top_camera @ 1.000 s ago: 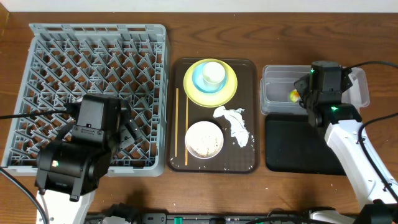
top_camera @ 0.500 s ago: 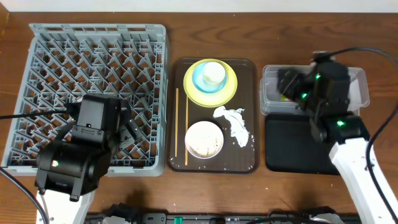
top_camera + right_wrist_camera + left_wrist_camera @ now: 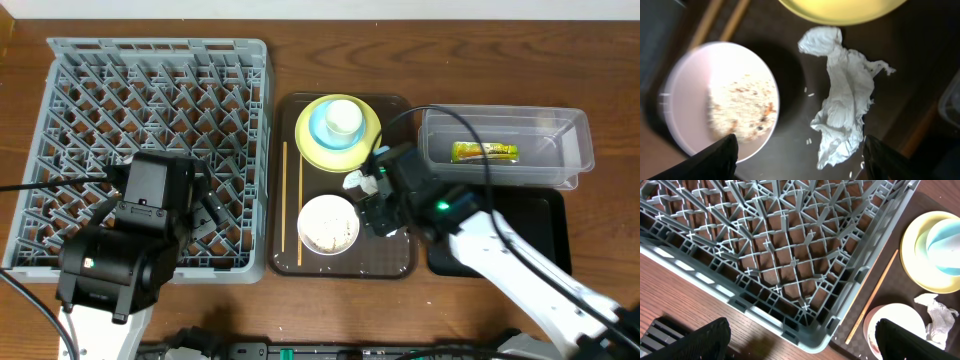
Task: Sort waste into correct bins and load items into the dishwasher
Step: 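Grasp the crumpled white tissue on the tray with the right gripper, then carry the tissue and release it into the clear plastic bin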
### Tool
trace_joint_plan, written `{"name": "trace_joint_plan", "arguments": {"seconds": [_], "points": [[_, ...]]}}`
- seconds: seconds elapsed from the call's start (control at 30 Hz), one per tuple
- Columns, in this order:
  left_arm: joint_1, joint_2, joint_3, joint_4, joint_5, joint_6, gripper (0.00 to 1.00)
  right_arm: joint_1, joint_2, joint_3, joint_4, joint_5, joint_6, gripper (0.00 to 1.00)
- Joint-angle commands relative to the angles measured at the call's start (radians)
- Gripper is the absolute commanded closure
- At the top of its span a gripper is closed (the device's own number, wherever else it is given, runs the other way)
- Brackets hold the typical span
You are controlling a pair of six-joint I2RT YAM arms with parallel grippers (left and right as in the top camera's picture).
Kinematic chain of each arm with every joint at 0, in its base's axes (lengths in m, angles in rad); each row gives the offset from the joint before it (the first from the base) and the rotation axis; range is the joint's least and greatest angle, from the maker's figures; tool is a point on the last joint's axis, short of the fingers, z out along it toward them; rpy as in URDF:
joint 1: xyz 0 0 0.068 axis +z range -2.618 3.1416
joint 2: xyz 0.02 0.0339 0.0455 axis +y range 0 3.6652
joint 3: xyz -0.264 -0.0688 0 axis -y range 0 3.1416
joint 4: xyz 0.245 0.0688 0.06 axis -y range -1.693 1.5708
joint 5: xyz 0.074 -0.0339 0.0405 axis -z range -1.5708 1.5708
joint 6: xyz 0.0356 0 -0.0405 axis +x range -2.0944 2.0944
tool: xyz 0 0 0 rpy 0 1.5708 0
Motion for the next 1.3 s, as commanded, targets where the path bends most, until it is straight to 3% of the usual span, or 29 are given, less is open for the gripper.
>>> {"name": "trace_joint_plan", "arguments": {"seconds": [0.0, 0.37, 0.5, 0.57, 0.67, 0.7, 0.87, 1.07, 1.27], "points": [[0.006, -0.001, 0.005, 0.0, -0.01, 0.005, 0.06, 0.027, 0.096, 0.001, 0.032, 0.156, -0.025, 0.2], [0.006, -0.001, 0.005, 0.0, -0.01, 0.005, 0.07, 0.027, 0.313, 0.001, 0.181, 0.195, -0.024, 0.18], [0.006, -0.001, 0.005, 0.0, -0.01, 0.005, 0.07, 0.027, 0.368, 0.001, 0.201, 0.195, -0.021, 0.23], [0.006, -0.001, 0.005, 0.0, -0.009, 0.005, 0.06, 0.027, 0.386, 0.001, 0.197, 0.193, -0.021, 0.42], [0.006, -0.001, 0.005, 0.0, -0.009, 0.005, 0.06, 0.027, 0.377, 0.001, 0.161, 0.172, -0.021, 0.91], [0.006, -0.001, 0.005, 0.0, -0.009, 0.005, 0.07, 0.027, 0.37, 0.001, 0.156, 0.172, -0.021, 0.99], [0.006, -0.001, 0.005, 0.0, -0.009, 0.005, 0.07, 0.026, 0.255, 0.018, 0.149, 0.172, -0.021, 0.99], [0.006, -0.001, 0.005, 0.0, -0.009, 0.005, 0.07, 0.022, -0.014, 0.053, 0.162, 0.187, 0.003, 0.99], [0.006, -0.001, 0.005, 0.0, -0.009, 0.005, 0.06, -0.062, -0.192, 0.052, 0.157, 0.449, 0.086, 0.99]]}}
